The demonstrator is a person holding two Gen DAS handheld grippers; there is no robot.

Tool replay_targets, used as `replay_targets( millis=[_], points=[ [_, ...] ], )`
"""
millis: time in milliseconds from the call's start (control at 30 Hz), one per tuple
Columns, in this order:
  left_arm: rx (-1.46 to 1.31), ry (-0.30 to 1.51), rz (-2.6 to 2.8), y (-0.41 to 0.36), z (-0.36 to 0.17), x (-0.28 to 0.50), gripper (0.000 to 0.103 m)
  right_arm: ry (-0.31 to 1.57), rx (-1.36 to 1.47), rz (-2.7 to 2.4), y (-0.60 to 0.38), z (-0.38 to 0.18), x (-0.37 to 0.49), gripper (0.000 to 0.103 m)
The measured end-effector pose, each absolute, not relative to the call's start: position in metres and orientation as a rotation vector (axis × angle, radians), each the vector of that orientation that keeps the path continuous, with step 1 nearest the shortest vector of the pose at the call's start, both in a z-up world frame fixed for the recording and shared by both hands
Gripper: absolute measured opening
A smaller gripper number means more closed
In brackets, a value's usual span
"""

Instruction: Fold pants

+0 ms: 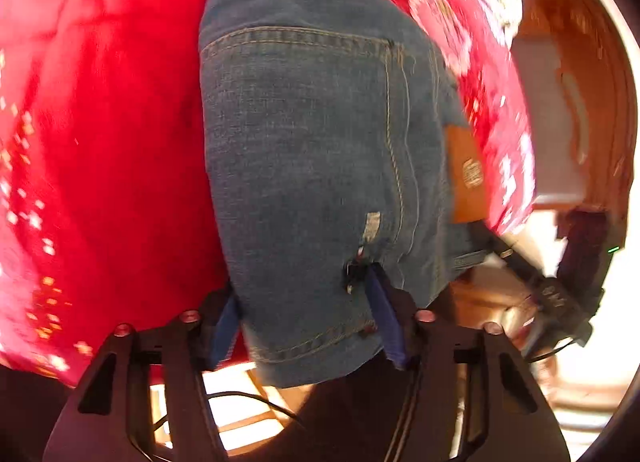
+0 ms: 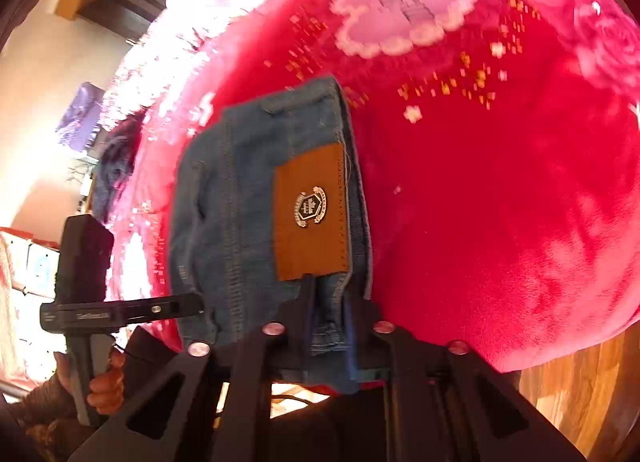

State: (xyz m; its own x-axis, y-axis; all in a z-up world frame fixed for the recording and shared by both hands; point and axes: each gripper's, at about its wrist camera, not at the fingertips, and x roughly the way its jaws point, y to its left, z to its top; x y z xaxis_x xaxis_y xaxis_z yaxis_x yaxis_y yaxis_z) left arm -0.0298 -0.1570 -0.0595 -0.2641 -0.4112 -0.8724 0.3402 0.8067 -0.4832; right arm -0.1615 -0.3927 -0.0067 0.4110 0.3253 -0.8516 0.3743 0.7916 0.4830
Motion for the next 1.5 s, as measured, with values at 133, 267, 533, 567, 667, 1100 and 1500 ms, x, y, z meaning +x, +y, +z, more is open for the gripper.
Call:
replay_targets(
  millis=[133, 267, 533, 567, 667, 1100, 1500],
  points=[
    [-0.037, 1.735, -0.690, -0.163, -0.070, -0.028, 0.053, 1.277, 0.419, -0.077, -0.364, -0.012, -0.164, 0.009],
    [-0.010, 1.710, -0.736, -0.152, -0.050, -0.029, 0.053, 1.294, 0.423, -0.106, -0.365, -0.013, -0.156, 0.015],
    [-0.250, 1.634, -0.709, -0.131, -0.040, 0.020, 0.056, 1.116, 0.773, -0.102, -0.417, 0.001, -0.149, 0.061],
    [-0.251, 1.640, -0.682, -0.136, -0.042, 0.025, 0.055, 1.097, 0.809, -0.095, -0.420, 0.001, -0.145, 0.061],
    [-0.284, 1.639, -0.670, -0.135, -0.039, 0.034, 0.055, 1.120, 0.837, -0.079, -0.419, 0.003, -0.130, 0.061],
    [-0.244, 1.633, -0.672, -0.146, -0.054, 0.041, 0.058, 1.089, 0.861, -0.142, -0.447, 0.012, -0.139, 0.075],
    [-0.286, 1.637, -0.663, -0.158, -0.073, 0.032, 0.070, 1.135, 0.707, 0.073, -0.393, -0.051, -0.077, 0.068]
  ],
)
